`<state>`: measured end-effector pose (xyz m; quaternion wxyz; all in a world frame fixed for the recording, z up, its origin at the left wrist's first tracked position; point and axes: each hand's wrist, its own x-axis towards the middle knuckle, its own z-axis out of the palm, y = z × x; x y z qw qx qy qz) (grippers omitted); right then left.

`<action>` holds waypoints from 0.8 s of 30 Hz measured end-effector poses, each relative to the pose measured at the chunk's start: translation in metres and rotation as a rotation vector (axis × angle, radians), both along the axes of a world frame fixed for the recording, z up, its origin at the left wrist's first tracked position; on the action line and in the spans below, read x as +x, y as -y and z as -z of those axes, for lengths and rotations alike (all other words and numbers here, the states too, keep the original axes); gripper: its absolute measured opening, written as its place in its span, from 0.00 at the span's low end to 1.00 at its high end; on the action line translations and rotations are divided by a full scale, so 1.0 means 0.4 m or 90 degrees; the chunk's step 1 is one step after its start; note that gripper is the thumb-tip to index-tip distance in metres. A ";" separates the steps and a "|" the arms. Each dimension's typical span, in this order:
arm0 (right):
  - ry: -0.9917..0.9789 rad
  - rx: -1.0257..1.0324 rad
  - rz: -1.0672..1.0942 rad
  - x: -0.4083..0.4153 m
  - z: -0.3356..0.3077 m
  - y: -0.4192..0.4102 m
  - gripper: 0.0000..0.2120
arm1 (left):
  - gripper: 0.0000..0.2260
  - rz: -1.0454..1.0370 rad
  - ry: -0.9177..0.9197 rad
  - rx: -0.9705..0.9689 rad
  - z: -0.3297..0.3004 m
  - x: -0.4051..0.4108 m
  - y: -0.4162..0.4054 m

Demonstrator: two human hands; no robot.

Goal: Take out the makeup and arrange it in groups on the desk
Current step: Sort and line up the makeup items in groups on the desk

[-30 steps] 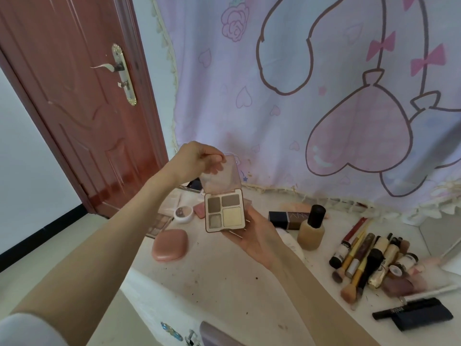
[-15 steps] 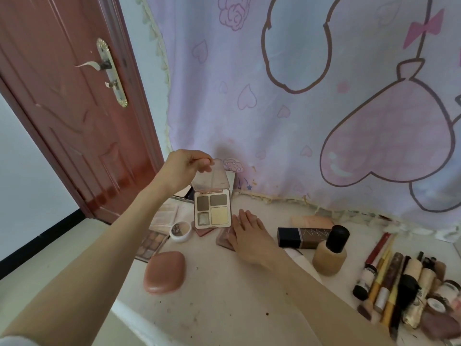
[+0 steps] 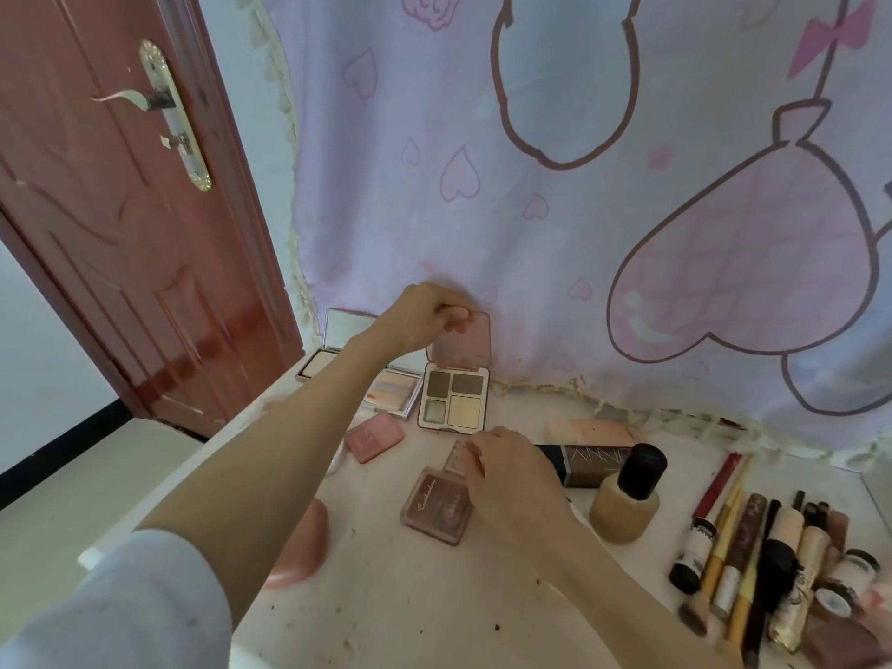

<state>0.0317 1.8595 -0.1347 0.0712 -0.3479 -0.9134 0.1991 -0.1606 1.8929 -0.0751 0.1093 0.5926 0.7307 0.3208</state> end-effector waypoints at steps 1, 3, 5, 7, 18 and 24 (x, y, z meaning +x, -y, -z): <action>-0.008 0.012 0.000 -0.003 0.002 -0.003 0.15 | 0.08 0.004 -0.007 -0.003 0.003 0.003 -0.010; -0.006 0.026 -0.014 -0.012 0.017 -0.010 0.16 | 0.09 0.010 -0.018 -0.006 0.012 0.006 -0.029; 0.024 0.014 -0.022 -0.021 0.033 -0.012 0.18 | 0.09 0.013 -0.015 -0.005 0.021 0.005 -0.044; 0.052 0.003 -0.027 -0.029 0.043 -0.012 0.21 | 0.08 0.014 -0.018 -0.009 0.030 0.004 -0.053; 0.109 -0.011 -0.068 -0.041 0.070 -0.009 0.31 | 0.09 -0.009 -0.034 -0.050 0.086 -0.015 -0.080; 0.120 -0.001 -0.070 -0.044 0.073 -0.011 0.31 | 0.08 -0.056 -0.060 0.001 0.106 -0.012 -0.090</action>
